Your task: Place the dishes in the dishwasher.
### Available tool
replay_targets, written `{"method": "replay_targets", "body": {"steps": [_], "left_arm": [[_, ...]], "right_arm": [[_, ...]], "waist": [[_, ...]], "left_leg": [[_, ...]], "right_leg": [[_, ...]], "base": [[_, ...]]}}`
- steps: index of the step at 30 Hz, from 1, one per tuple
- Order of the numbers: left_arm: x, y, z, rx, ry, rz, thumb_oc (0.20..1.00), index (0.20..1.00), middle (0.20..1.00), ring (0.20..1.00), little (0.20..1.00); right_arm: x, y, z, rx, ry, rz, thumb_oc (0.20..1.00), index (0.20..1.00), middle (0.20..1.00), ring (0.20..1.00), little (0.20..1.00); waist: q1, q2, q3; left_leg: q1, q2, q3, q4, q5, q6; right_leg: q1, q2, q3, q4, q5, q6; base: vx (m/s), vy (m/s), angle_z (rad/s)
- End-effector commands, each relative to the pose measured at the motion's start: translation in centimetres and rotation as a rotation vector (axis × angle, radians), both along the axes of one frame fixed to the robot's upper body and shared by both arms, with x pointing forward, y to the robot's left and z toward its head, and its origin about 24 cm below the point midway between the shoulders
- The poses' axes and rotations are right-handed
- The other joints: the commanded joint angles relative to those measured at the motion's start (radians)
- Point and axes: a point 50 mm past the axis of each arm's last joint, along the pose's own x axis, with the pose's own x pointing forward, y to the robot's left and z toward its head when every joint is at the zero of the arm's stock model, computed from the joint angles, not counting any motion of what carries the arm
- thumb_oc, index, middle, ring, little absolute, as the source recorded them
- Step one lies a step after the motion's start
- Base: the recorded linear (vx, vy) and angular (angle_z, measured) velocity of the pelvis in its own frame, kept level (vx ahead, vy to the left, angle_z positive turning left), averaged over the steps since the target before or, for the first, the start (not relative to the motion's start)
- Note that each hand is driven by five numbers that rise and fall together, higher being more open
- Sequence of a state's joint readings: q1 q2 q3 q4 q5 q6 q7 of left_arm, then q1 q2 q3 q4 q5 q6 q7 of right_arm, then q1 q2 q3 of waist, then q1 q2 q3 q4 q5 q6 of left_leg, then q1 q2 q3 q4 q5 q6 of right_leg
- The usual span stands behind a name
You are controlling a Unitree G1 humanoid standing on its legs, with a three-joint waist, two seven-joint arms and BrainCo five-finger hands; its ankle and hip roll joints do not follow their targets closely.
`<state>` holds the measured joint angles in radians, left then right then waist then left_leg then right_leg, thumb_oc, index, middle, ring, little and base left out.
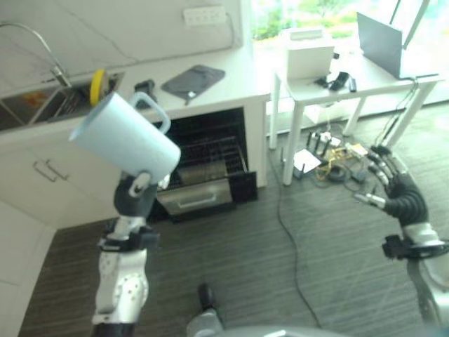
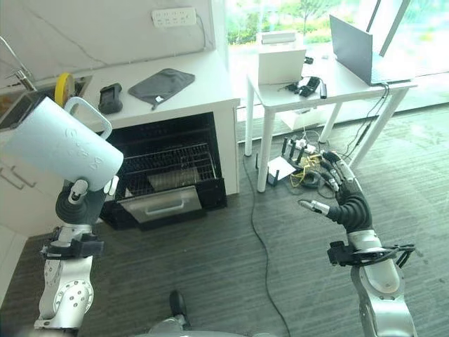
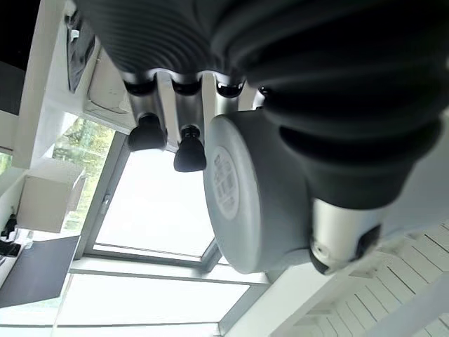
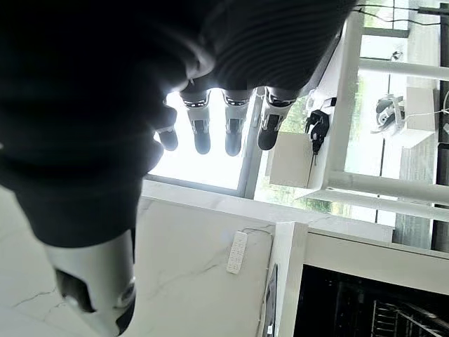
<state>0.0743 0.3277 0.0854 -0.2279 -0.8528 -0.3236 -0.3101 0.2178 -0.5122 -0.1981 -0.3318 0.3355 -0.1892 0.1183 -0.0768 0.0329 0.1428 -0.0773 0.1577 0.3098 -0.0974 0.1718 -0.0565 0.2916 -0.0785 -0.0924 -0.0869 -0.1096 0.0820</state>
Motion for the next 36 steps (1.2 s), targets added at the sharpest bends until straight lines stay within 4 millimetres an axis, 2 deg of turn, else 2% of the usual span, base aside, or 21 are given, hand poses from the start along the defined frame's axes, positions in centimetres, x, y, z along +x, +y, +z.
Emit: {"method": "replay_targets", "body": {"steps": [1,2,6,9,11,14,17,19,20,22,24,27,30,31,32,33,34,36], "left_arm": [[-0.6,0.7,3.6,0.059,-0.162,0.022,0.2,0.2,0.2,0.2,0.2],[0.0,0.0,4.1,0.078,-0.167,0.001,0.2,0.2,0.2,0.2,0.2],[0.3,-0.5,4.2,0.1,-0.145,-0.025,0.2,0.2,0.2,0.2,0.2],[0.2,-0.6,3.9,0.134,-0.12,-0.022,0.2,0.2,0.2,0.2,0.2],[0.3,-0.5,3.9,0.14,-0.111,-0.005,0.2,0.2,0.2,0.2,0.2],[0.6,-0.5,4.4,0.145,-0.12,-0.004,0.2,0.2,0.2,0.2,0.2],[0.4,-0.6,4.7,0.162,-0.14,-0.011,0.2,0.2,0.2,0.2,0.2],[0.3,-0.6,4.5,0.155,-0.132,-0.012,0.2,0.2,0.2,0.2,0.2],[0.3,-0.7,4.4,0.153,-0.126,-0.018,0.2,0.2,0.2,0.2,0.2],[0.3,-0.7,4.1,0.151,-0.113,-0.033,0.2,0.2,0.2,0.2,0.2],[0.1,-0.6,3.8,0.152,-0.102,-0.041,0.2,0.2,0.2,0.2,0.2],[0.2,-0.6,3.7,0.127,-0.09,-0.049,0.2,0.2,0.2,0.2,0.2],[0.3,-0.8,3.5,0.102,-0.079,-0.067,0.2,0.2,0.2,0.2,0.2],[0.2,-0.9,3.3,0.082,-0.066,-0.079,0.2,0.2,0.2,0.2,0.2],[0.2,-0.9,3.3,0.075,-0.063,-0.079,0.2,0.2,0.2,0.2,0.2],[0.1,-0.8,3.1,0.065,-0.06,-0.081,0.2,0.2,0.2,0.2,0.2],[-0.2,-0.7,3.1,0.052,-0.063,-0.095,0.2,0.2,0.2,0.2,0.2],[-0.4,-0.9,2.9,0.044,-0.071,-0.107,0.2,0.2,0.2,0.2,0.2]], "right_arm": [[0.6,1.2,3.0,0.019,-0.17,0.055,1.0,1.0,1.0,1.0,1.0],[1.1,1.8,3.0,0.022,-0.181,0.043,1.0,1.0,1.0,1.0,1.0],[1.3,2.4,2.9,0.043,-0.176,0.029,1.0,1.0,1.0,1.0,1.0],[0.8,2.6,2.4,0.052,-0.163,0.035,1.0,1.0,1.0,1.0,1.0],[0.9,2.9,2.2,0.055,-0.154,0.051,1.0,1.0,1.0,1.0,1.0],[1.4,3.1,2.2,0.054,-0.151,0.071,1.0,1.0,1.0,1.0,1.0],[1.4,3.1,2.6,0.059,-0.173,0.084,1.0,1.0,1.0,1.0,1.0],[1.4,3.1,2.8,0.063,-0.178,0.088,1.0,1.0,1.0,1.0,1.0],[1.3,3.1,2.7,0.069,-0.173,0.085,1.0,1.0,1.0,1.0,1.0],[1.1,3.1,2.2,0.077,-0.157,0.077,1.0,1.0,1.0,1.0,1.0],[0.8,3.2,1.9,0.087,-0.148,0.083,1.0,1.0,1.0,1.0,1.0],[1.0,3.4,1.6,0.089,-0.138,0.099,1.0,1.0,1.0,1.0,1.0],[1.4,3.9,2.1,0.085,-0.144,0.112,1.0,1.0,1.0,1.0,1.0],[1.7,3.9,2.3,0.079,-0.144,0.112,1.0,1.0,1.0,1.0,1.0],[1.7,3.7,2.3,0.082,-0.14,0.111,1.0,1.0,1.0,1.0,1.0],[1.6,3.4,2.2,0.081,-0.132,0.108,1.0,1.0,1.0,1.0,1.0],[1.2,2.7,2.2,0.062,-0.125,0.093,1.0,1.0,1.0,1.0,1.0],[1.0,2.3,2.4,0.038,-0.132,0.085,1.0,1.0,1.0,1.0,1.0]], "waist": [[0.029,-0.037,-0.048],[0.049,-0.057,-0.051],[0.075,-0.08,-0.055],[0.081,-0.074,-0.045],[0.073,-0.063,-0.033],[0.072,-0.065,-0.016],[0.069,-0.075,0.007],[0.046,-0.083,0.009],[0.025,-0.087,0.007],[0.004,-0.089,0.002],[-0.005,-0.087,0.0],[-0.012,-0.076,-0.014],[-0.015,-0.06,-0.032],[-0.022,-0.045,-0.044],[-0.025,-0.042,-0.048],[-0.032,-0.035,-0.052],[-0.033,-0.028,-0.046],[-0.023,-0.034,-0.029]], "left_leg": [[0.015,-0.001,-0.029,0.01,-0.016,-0.041],[0.024,-0.039,-0.055,0.01,-0.037,-0.018],[0.043,-0.097,-0.092,0.01,-0.067,0.023],[0.076,-0.119,-0.103,0.01,-0.09,0.049],[0.103,-0.117,-0.101,0.01,-0.102,0.052],[0.125,-0.118,-0.098,0.01,-0.115,0.045],[0.161,-0.108,-0.076,0.01,-0.142,0.03],[0.184,-0.113,-0.077,0.01,-0.171,0.028],[0.199,-0.12,-0.092,0.01,-0.191,0.033],[0.222,-0.127,-0.118,0.01,-0.22,0.041],[0.243,-0.122,-0.119,0.01,-0.236,0.041],[0.263,-0.105,-0.119,0.01,-0.249,0.037],[0.283,-0.073,-0.117,0.01,-0.248,0.024],[0.302,-0.049,-0.104,0.01,-0.244,0.007],[0.311,-0.044,-0.097,0.01,-0.243,0.001],[0.326,-0.035,-0.077,0.01,-0.226,-0.013],[0.297,-0.006,-0.065,0.114,-0.146,-0.046],[0.213,0.008,-0.087,0.202,-0.117,-0.057]], "right_leg": [[-0.003,-0.083,-0.045,0.0,0.07,0.089],[-0.018,-0.121,-0.078,0.045,0.1,0.109],[-0.091,-0.168,-0.093,0.227,0.168,0.117],[-0.162,-0.181,-0.113,0.384,0.21,0.109],[-0.216,-0.173,-0.124,0.439,0.212,0.098],[-0.236,-0.145,-0.167,0.342,0.174,0.084],[-0.244,-0.154,-0.23,0.19,0.202,0.089],[-0.27,-0.141,-0.201,0.087,0.243,0.097],[-0.296,-0.134,-0.149,0.051,0.277,0.102],[-0.328,-0.134,-0.103,0.024,0.319,0.108],[-0.343,-0.139,-0.108,0.019,0.335,0.11],[-0.327,-0.127,-0.108,0.001,0.302,0.112],[-0.304,-0.1,-0.093,0.0,0.265,0.095],[-0.294,-0.081,-0.084,0.0,0.248,0.078],[-0.292,-0.076,-0.081,0.0,0.244,0.074],[-0.286,-0.064,-0.079,0.0,0.237,0.065],[-0.269,-0.044,-0.084,0.0,0.225,0.043],[-0.244,-0.039,-0.085,0.0,0.211,0.029]], "base": [[0.18,0.271,-0.21],[0.21,0.314,0.01],[0.21,0.263,0.36],[0.17,0.229,0.19],[0.12,0.165,0.03],[0.09,-0.001,-0.09],[0.1,-0.116,-0.1],[0.19,-0.177,-0.12],[0.25,-0.201,-0.08],[0.27,-0.232,0.33],[0.25,-0.262,0.51],[0.24,-0.328,0.19],[0.24,-0.384,0.11],[0.24,-0.367,-0.03],[0.23,-0.331,0.09],[0.14,-0.223,0.17],[0.11,-0.197,0.3],[0.08,-0.079,0.4]]}}
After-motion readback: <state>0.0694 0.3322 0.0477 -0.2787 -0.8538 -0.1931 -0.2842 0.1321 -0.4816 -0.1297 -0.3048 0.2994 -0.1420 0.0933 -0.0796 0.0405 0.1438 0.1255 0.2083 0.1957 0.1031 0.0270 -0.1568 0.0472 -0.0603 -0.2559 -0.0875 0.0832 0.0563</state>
